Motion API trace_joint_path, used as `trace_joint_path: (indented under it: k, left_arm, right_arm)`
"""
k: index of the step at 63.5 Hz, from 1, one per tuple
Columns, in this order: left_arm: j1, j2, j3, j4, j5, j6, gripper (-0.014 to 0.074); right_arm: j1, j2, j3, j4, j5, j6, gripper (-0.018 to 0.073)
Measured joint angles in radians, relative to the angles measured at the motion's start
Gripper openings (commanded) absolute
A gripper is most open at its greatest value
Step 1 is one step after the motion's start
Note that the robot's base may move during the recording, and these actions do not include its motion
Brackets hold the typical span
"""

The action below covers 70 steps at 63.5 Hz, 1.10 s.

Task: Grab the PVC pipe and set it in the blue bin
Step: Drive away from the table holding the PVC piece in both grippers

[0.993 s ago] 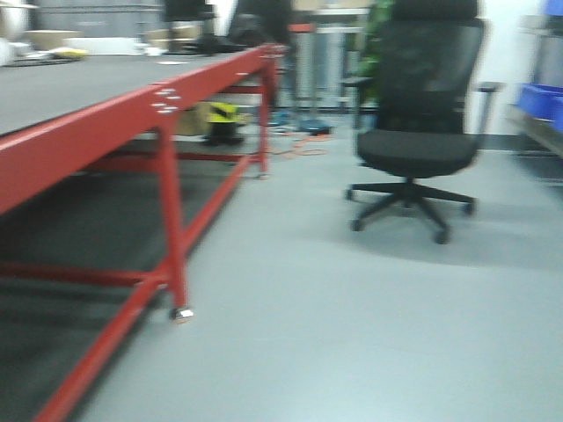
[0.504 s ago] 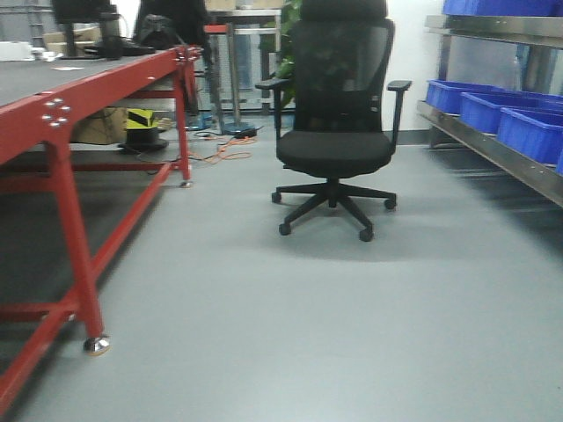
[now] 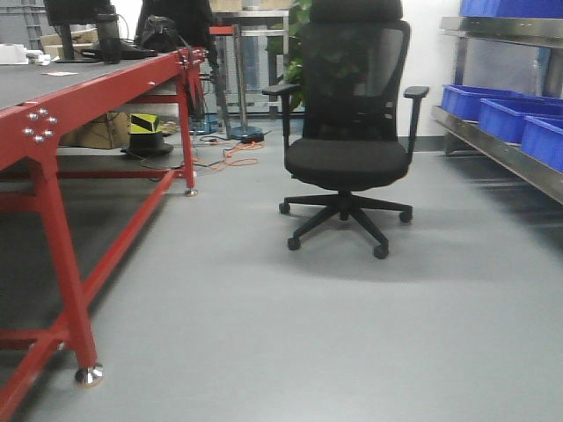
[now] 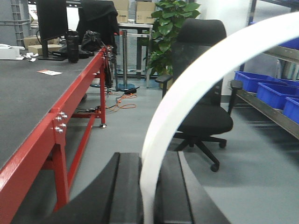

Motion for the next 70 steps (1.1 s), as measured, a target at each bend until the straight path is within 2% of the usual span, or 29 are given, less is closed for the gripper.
trace_joint_path:
  k: [70]
  left_arm:
    - [0.0, 0.0, 0.0, 0.0, 0.0, 0.0, -0.0111]
  right_arm:
    - [0.0, 0.0, 0.0, 0.0, 0.0, 0.0, -0.0162]
